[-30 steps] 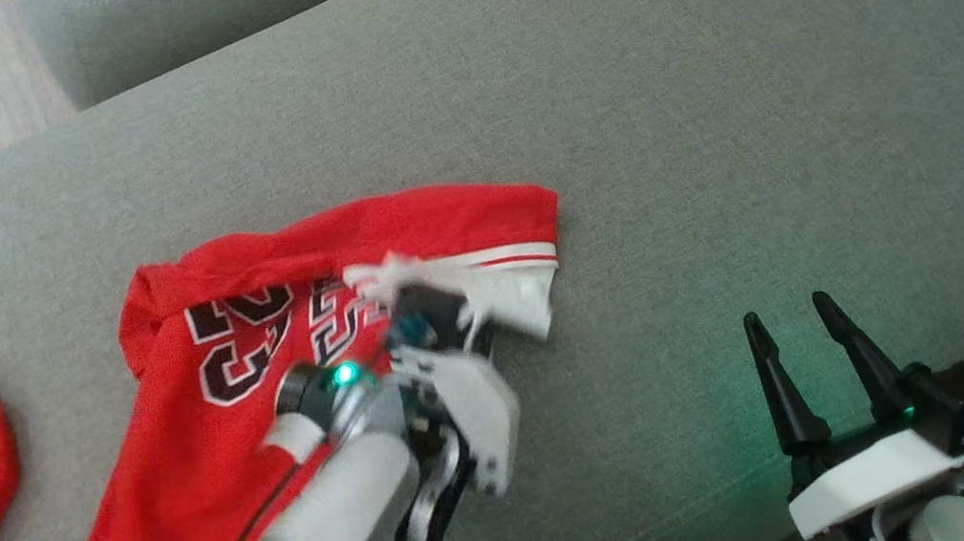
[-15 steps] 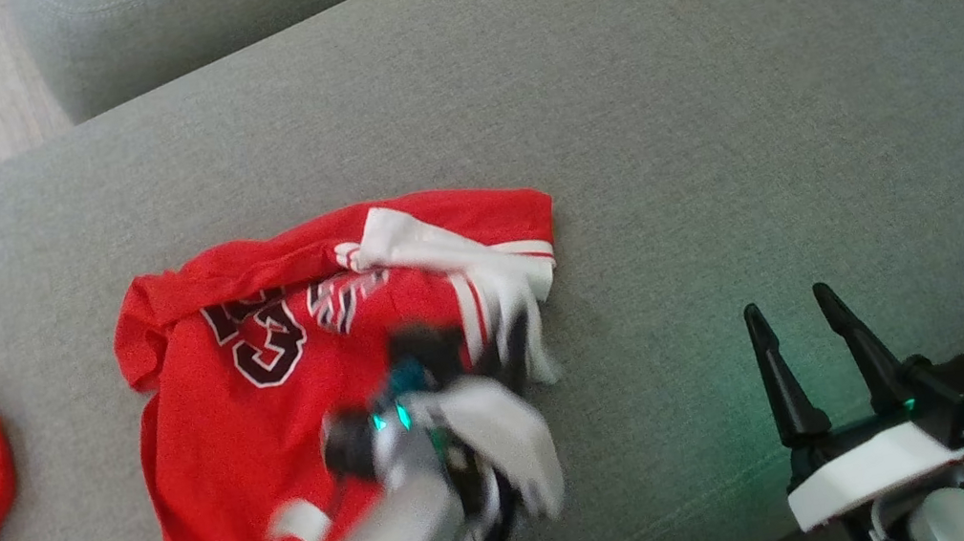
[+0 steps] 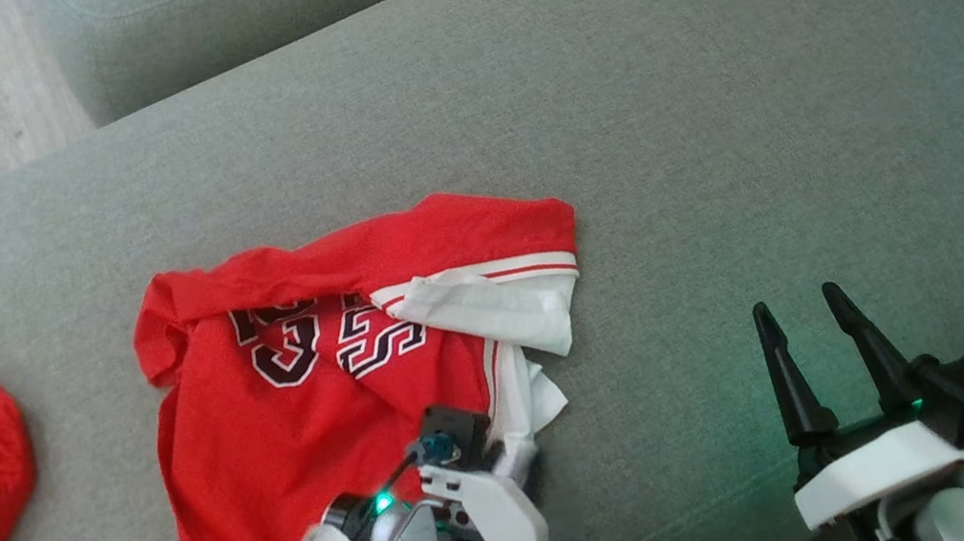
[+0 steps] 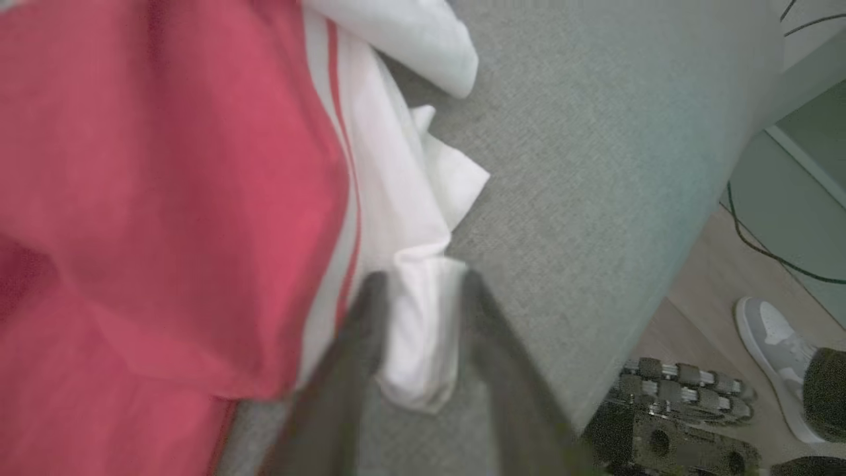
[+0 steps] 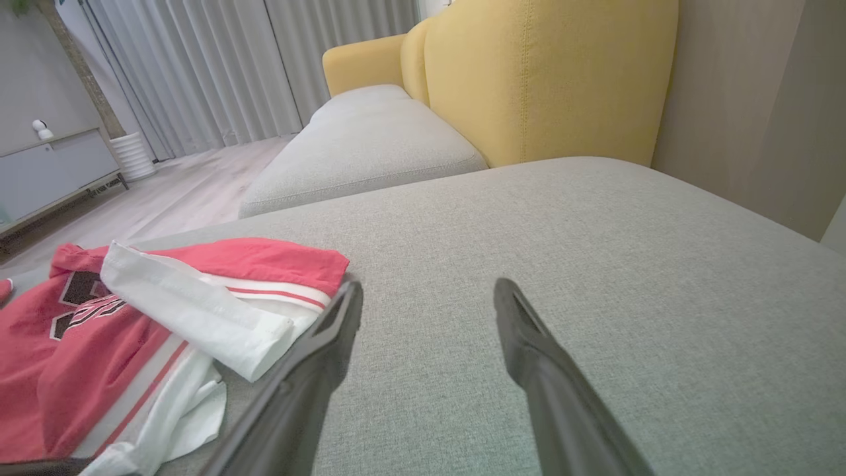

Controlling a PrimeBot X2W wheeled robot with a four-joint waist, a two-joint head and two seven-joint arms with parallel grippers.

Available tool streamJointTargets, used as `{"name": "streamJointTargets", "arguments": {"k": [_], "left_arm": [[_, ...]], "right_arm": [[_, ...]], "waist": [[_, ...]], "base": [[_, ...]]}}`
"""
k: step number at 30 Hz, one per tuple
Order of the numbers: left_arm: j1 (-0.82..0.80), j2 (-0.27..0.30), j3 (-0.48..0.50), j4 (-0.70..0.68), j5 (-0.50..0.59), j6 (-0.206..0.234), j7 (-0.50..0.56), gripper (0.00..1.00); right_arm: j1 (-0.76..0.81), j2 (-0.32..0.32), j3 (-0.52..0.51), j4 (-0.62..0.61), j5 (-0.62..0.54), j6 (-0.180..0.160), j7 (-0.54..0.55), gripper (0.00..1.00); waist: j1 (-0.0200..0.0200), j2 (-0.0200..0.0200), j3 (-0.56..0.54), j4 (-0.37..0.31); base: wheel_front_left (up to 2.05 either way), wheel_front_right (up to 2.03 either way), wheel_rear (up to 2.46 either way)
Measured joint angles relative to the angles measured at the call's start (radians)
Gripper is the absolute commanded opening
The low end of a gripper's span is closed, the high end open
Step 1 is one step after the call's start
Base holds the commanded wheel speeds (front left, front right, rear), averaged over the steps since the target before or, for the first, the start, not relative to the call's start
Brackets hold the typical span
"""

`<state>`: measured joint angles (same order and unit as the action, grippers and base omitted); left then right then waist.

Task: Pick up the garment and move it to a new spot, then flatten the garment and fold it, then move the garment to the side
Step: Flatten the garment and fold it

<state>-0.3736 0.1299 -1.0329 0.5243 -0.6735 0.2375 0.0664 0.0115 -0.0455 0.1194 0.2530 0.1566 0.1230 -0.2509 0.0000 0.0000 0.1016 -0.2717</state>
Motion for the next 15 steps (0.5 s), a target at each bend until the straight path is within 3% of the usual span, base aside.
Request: {"name": "streamJointTargets", "arguments": {"k": [5,8,15], "left_arm": [[-0.006,0.019,0.015,-0.159,-0.026,0.001,0.032,1.00],[-0.043,0.019,0.027,-0.227,-0.024,0.023,0.048,1.00],[-0.172,0.068,0.046,-0.136,0.050,0.097,0.096,1.00]], "right_arm": [[0.000,0.000,0.007,0.002,-0.003,0.000,0.000,1.00],[0.000,0.000,0.013,0.002,-0.008,0.000,0.000,1.00],[0.000,0.000,0.032,0.003,-0.008,0.000,0.000,1.00]], "waist": [[0.0000,0.0000,-0.006,0.000],[0.0000,0.0000,-0.004,-0.009],[0.0000,0.0000,0.008,-0.038]], "base": [[0.00,0.00,0.00],[0.00,0.00,0.00],[0.00,0.00,0.00]]}}
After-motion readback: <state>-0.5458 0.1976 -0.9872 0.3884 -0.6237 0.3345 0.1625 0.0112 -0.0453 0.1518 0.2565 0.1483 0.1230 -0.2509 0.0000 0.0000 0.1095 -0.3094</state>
